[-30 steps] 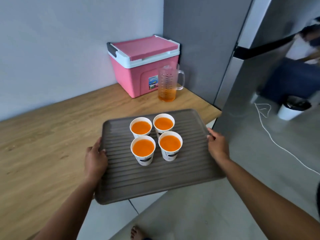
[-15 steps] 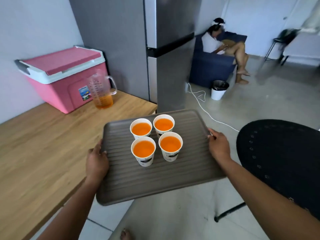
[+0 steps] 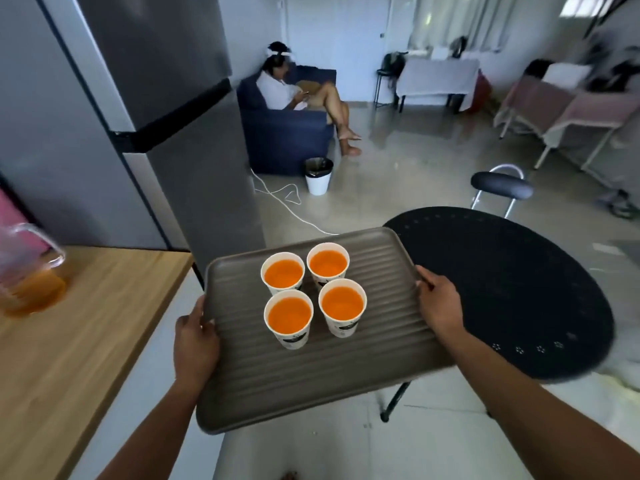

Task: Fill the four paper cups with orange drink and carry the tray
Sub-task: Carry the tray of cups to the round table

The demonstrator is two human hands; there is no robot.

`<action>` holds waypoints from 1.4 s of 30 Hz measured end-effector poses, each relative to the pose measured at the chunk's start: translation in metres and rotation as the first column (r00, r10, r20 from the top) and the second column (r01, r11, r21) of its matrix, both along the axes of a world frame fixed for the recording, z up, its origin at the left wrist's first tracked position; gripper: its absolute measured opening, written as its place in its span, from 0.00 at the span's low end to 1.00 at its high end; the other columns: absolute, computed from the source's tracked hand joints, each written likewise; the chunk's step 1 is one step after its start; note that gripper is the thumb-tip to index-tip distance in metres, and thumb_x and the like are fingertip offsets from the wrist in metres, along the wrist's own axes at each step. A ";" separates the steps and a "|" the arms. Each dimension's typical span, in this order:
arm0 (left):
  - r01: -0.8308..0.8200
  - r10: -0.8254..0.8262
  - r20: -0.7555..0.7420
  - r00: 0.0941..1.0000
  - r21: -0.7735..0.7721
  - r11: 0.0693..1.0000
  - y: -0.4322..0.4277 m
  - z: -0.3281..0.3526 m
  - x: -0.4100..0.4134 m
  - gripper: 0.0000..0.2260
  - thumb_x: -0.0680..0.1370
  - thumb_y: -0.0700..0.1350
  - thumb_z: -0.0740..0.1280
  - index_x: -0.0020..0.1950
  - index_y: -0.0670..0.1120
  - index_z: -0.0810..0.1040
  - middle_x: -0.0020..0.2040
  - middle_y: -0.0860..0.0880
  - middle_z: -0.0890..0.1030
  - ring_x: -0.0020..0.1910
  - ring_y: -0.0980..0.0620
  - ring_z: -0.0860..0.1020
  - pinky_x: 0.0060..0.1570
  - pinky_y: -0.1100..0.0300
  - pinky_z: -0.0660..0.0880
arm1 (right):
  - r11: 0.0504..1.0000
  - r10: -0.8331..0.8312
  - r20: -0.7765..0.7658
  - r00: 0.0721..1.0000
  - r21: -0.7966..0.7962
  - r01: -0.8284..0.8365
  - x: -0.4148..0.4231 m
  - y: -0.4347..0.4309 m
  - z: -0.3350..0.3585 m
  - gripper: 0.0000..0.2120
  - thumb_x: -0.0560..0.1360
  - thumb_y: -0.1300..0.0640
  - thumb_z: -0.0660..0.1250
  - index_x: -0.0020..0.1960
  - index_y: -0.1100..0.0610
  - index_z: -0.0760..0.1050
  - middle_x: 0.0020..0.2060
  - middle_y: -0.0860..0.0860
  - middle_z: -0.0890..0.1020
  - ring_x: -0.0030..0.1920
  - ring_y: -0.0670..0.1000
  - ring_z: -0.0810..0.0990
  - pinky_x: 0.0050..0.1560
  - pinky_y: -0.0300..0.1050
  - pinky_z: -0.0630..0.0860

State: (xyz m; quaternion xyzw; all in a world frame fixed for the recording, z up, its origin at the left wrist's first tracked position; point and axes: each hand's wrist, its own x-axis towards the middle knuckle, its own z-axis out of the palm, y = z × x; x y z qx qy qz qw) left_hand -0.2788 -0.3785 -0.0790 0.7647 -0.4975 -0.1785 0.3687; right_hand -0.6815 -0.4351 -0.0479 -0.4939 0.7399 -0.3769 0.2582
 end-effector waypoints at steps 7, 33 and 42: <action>0.225 -0.225 -0.006 0.974 0.040 0.974 -0.100 -0.011 -0.036 0.24 0.82 0.42 0.57 0.77 0.58 0.60 0.68 0.39 0.73 0.64 0.37 0.74 0.64 0.39 0.71 | 0.978 -0.204 -0.006 0.979 0.035 0.204 -0.043 -0.007 -0.006 0.19 0.82 0.57 0.59 0.72 0.49 0.73 0.60 0.54 0.81 0.55 0.56 0.81 0.58 0.51 0.77; 0.647 -0.649 -0.028 0.760 0.123 0.753 -0.319 -0.046 -0.295 0.21 0.83 0.42 0.58 0.76 0.53 0.65 0.59 0.41 0.72 0.50 0.45 0.75 0.51 0.51 0.72 | 0.699 -0.712 -0.028 0.702 0.069 0.712 -0.212 -0.018 -0.052 0.20 0.81 0.59 0.59 0.71 0.49 0.75 0.64 0.56 0.79 0.62 0.58 0.77 0.60 0.48 0.71; 0.603 -0.613 -0.010 0.790 0.193 0.774 -0.358 -0.064 -0.401 0.22 0.83 0.43 0.57 0.78 0.49 0.62 0.67 0.40 0.70 0.65 0.39 0.72 0.63 0.47 0.69 | 0.710 -0.700 -0.020 0.713 0.080 0.700 -0.318 -0.071 -0.070 0.19 0.81 0.59 0.59 0.70 0.48 0.75 0.60 0.56 0.78 0.60 0.59 0.77 0.59 0.49 0.71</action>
